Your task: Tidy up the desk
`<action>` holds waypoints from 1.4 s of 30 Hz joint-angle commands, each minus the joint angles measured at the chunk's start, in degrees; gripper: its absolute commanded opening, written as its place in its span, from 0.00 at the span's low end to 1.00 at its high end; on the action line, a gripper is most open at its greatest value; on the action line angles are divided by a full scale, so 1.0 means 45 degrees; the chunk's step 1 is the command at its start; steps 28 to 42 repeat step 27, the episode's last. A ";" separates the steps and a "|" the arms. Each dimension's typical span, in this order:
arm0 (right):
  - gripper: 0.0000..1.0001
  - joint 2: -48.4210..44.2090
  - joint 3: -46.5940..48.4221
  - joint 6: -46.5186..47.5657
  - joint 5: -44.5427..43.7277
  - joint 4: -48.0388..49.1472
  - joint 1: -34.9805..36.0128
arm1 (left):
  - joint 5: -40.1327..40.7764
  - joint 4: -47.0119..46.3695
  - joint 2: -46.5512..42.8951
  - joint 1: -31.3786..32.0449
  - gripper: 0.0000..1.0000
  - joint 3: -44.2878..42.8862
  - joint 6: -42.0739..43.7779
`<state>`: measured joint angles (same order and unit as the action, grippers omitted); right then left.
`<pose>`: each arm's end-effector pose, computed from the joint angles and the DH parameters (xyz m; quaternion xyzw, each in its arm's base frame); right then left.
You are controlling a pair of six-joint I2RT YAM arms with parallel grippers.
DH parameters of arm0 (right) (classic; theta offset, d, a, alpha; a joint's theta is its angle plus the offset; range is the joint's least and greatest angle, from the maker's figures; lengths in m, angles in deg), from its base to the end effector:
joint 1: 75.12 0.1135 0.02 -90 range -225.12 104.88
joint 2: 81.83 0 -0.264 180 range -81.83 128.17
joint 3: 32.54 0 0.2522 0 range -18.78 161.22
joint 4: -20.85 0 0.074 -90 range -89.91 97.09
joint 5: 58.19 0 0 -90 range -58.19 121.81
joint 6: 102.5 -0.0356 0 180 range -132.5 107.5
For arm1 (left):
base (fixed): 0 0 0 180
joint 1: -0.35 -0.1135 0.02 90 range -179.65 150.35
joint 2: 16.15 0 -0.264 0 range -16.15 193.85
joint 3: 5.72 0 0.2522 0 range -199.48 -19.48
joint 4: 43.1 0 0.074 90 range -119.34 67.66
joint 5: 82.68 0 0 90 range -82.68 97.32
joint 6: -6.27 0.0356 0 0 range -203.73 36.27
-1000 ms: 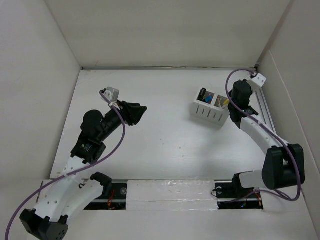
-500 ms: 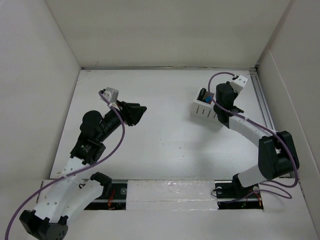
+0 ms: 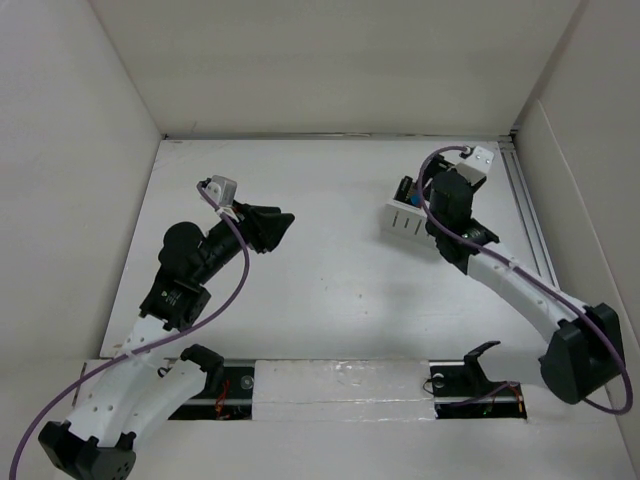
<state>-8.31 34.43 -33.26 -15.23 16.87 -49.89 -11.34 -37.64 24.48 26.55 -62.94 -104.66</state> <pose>0.2755 0.1010 0.3199 0.2274 0.7145 -0.0535 0.6594 0.1449 -0.0840 0.3782 0.1539 0.6204 -0.3991 0.6574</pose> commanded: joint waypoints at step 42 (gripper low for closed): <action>0.27 -0.6648 0.0129 0.1584 1.0572 -0.2681 0.5467 | -0.1108 -0.1398 -0.0550 0.0038 0.38 0.0341 -0.0427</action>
